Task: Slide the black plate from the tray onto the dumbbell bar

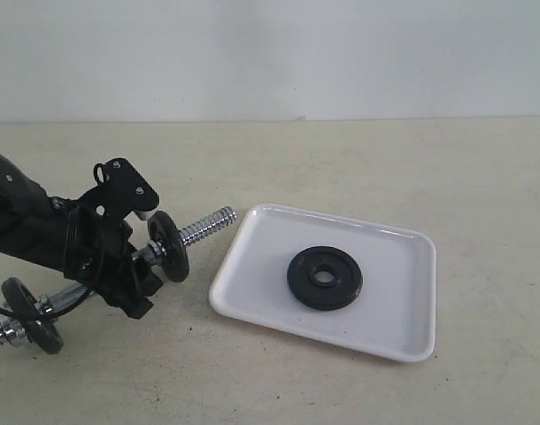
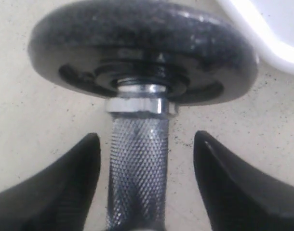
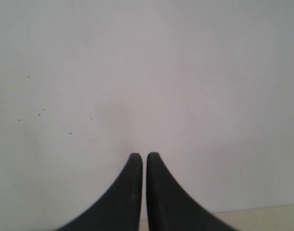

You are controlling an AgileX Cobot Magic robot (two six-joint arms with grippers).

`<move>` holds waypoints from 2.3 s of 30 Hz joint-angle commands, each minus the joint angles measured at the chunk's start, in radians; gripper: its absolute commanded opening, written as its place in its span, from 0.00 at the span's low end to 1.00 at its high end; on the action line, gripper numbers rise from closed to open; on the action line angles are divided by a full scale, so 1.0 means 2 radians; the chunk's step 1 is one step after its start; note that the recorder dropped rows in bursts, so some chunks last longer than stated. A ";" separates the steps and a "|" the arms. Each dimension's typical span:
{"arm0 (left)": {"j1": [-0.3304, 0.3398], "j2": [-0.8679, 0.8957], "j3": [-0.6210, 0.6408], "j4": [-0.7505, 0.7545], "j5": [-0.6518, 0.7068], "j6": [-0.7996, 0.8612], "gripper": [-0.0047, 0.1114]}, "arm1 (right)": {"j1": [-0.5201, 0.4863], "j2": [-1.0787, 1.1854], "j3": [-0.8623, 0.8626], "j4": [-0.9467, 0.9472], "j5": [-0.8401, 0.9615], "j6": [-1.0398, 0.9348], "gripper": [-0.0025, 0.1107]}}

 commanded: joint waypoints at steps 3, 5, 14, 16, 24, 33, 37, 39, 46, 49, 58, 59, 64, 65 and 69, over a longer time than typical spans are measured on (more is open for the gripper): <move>-0.001 0.001 0.001 0.000 0.003 -0.008 0.53 | -0.004 -0.002 -0.001 -0.006 0.004 0.006 0.03; -0.001 0.006 0.001 0.000 0.003 -0.008 0.53 | -0.004 -0.002 -0.001 -0.007 0.011 0.006 0.03; -0.001 0.041 0.001 0.000 0.003 -0.008 0.53 | -0.004 -0.002 -0.001 -0.007 0.012 0.010 0.03; -0.001 0.044 0.001 0.000 0.004 -0.008 0.53 | -0.004 -0.002 -0.001 -0.007 0.012 0.010 0.03; -0.001 0.045 0.001 0.000 0.005 -0.008 0.51 | -0.004 -0.002 -0.001 -0.007 0.012 0.010 0.03; -0.001 0.045 0.001 0.036 0.014 -0.008 0.14 | -0.004 -0.002 -0.001 -0.007 0.012 0.011 0.03; 0.000 0.045 0.001 0.058 0.024 -0.008 0.08 | -0.004 -0.002 -0.001 -0.007 0.012 0.011 0.03; 0.000 0.045 0.001 0.058 0.024 -0.008 0.08 | -0.004 -0.002 -0.001 -0.007 0.012 0.011 0.03; 0.000 0.005 0.000 0.052 0.042 -0.009 0.08 | -0.004 -0.002 -0.001 -0.007 0.012 0.011 0.03; 0.000 -0.045 -0.001 0.044 0.042 -0.009 0.08 | -0.004 -0.002 -0.001 -0.007 0.012 0.011 0.03; 0.000 -0.169 -0.004 0.007 0.049 0.006 0.08 | -0.004 -0.002 -0.001 -0.007 0.012 0.011 0.03; 0.000 -0.171 -0.004 0.007 0.051 0.006 0.08 | -0.004 -0.002 -0.001 -0.007 0.012 0.011 0.03; 0.000 -0.173 -0.004 0.007 0.063 0.006 0.08 | -0.004 -0.002 -0.001 -0.007 0.012 0.011 0.03; 0.000 -0.173 -0.004 0.007 0.063 0.005 0.08 | -0.004 -0.002 -0.001 -0.007 0.012 0.011 0.03; 0.000 -0.173 -0.004 0.007 0.069 0.005 0.08 | -0.004 -0.002 -0.001 -0.007 -0.017 0.027 0.03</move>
